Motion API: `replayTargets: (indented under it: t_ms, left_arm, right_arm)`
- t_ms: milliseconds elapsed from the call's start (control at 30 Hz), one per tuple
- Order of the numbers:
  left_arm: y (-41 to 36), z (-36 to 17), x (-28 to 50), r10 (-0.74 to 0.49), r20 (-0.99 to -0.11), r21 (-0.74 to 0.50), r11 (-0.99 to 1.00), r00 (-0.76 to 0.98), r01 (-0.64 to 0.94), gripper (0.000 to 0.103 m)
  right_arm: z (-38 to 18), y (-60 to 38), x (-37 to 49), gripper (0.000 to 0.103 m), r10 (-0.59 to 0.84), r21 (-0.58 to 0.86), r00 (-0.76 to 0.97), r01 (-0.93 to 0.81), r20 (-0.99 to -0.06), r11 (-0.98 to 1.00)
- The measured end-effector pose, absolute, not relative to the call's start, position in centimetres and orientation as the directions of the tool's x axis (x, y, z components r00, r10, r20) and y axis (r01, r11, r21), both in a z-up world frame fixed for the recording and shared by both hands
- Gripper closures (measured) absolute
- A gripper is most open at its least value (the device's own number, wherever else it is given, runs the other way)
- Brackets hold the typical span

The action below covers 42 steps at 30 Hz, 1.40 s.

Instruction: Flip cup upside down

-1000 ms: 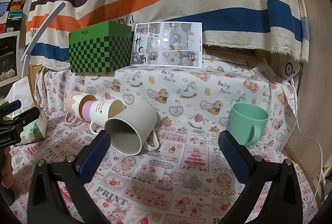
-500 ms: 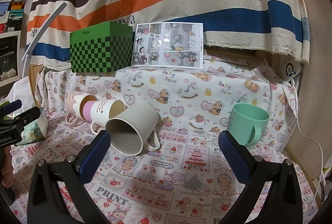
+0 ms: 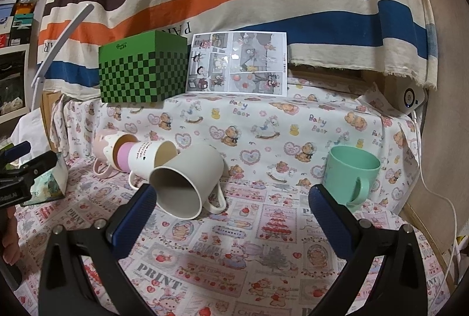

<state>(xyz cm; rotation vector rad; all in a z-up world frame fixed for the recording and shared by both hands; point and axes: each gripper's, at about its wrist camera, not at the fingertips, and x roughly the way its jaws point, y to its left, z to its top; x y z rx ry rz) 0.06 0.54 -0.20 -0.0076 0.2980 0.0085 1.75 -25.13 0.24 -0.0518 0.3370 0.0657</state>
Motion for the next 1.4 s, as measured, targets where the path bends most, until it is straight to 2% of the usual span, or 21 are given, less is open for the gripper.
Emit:
replayTargets:
  t_ms: [1400]
  left_arm:
    - [0.69, -0.17, 0.09, 0.006, -0.296, -0.008, 1.000, 0.955, -0.008, 0.000]
  right_arm:
    - [0.13, -24.82, 1.69, 0.000, 0.066, -0.042, 0.939, -0.085, -0.337, 0.996]
